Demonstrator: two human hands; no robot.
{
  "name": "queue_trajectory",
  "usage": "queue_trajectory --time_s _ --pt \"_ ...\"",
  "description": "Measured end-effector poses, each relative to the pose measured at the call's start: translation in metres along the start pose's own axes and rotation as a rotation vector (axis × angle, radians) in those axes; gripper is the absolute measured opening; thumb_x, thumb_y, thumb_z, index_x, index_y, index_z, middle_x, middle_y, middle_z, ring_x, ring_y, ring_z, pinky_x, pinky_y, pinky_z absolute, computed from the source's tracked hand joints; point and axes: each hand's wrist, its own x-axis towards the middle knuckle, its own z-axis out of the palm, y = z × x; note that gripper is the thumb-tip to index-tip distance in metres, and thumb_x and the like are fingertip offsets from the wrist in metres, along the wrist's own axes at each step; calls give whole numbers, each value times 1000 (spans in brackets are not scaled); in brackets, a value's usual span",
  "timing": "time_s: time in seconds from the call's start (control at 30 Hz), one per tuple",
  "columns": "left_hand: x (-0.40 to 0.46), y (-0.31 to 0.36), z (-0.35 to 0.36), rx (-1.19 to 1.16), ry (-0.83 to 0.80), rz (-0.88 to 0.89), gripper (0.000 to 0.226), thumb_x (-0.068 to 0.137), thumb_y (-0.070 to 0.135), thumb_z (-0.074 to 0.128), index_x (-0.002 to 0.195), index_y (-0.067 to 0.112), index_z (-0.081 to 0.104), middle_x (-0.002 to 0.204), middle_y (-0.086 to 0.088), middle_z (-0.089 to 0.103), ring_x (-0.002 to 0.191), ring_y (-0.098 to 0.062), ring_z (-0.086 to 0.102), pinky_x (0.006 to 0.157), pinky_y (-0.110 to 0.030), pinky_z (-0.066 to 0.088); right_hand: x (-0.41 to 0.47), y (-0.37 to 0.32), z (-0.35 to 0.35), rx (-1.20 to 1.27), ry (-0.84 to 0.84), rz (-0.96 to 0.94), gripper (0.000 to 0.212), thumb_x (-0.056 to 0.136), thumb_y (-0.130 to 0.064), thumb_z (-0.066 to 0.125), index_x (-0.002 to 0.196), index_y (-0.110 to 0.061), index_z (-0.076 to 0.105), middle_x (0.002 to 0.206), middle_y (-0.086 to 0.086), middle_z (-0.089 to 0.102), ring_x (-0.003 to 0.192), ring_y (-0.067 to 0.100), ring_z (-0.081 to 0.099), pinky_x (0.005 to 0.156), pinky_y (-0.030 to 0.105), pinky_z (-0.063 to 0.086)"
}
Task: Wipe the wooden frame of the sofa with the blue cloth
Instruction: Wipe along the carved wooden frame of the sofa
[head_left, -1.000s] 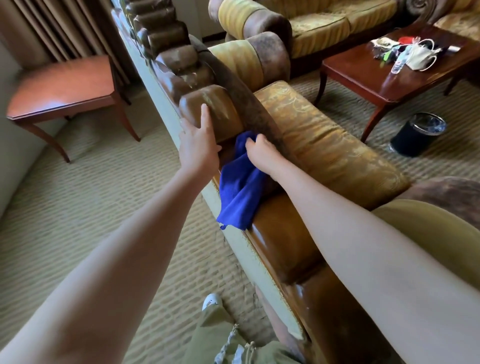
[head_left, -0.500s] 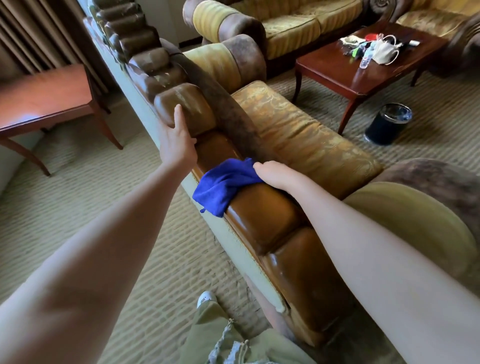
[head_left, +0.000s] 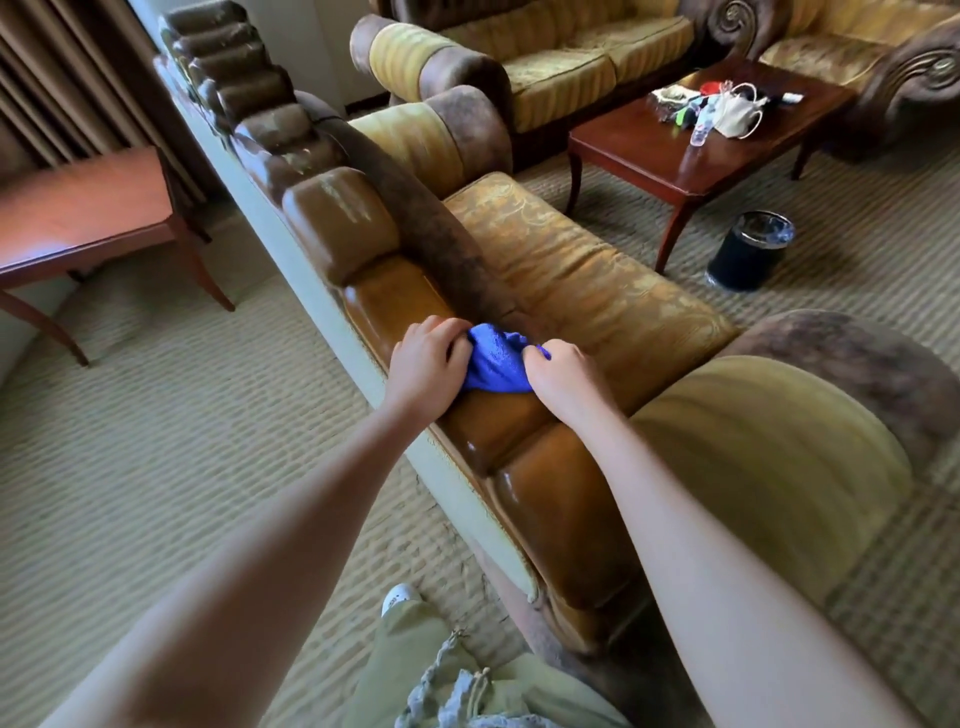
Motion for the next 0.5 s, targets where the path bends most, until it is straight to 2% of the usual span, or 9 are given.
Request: queue_trajectory --time_s 0.1,0.2,0.3,0.37,0.43,0.5 --pt "-9 6 -1 -18 31 7 29 98 27 37 78 13 54 81 -2 52 84 -25 50 80 -39 41 -7 -10 2 11 36 -99 29 95 -29 41 69 -16 42 86 7 53 83 27 48 72 32 37" --pt "-9 11 -6 -22 27 -56 38 102 26 33 70 13 47 77 -4 57 78 -24 53 68 -33 36 -4 -27 9 52 66 -163 20 95 -25 43 85 -11 53 92 8 59 86 27 53 76 37 43" --pt "2 8 -20 -192 55 -146 43 103 31 30 68 13 47 70 -1 55 72 -22 52 65 -34 36 2 -52 22 221 128 -180 20 95 -23 44 91 -9 58 96 11 62 89 29 54 82 39 44" --pt "17 -2 -34 -265 158 -182 43 103 33 29 71 10 47 68 1 53 72 -23 52 66 -36 37 7 -74 29 381 181 -180 24 95 -26 44 96 -9 60 100 10 65 91 27 57 84 37 45" --pt "35 -17 -52 -261 293 -195 40 103 33 29 72 12 42 67 7 47 74 -22 49 66 -34 32 9 -100 35 552 247 -188 22 96 -29 46 100 -13 61 98 3 64 87 16 57 76 26 44" --pt "55 -34 -71 -238 426 -159 36 102 35 30 75 13 39 69 6 44 75 -19 46 68 -29 29 16 -124 45 652 346 -212 24 96 -30 48 112 -15 60 102 -2 62 92 10 55 79 18 39"
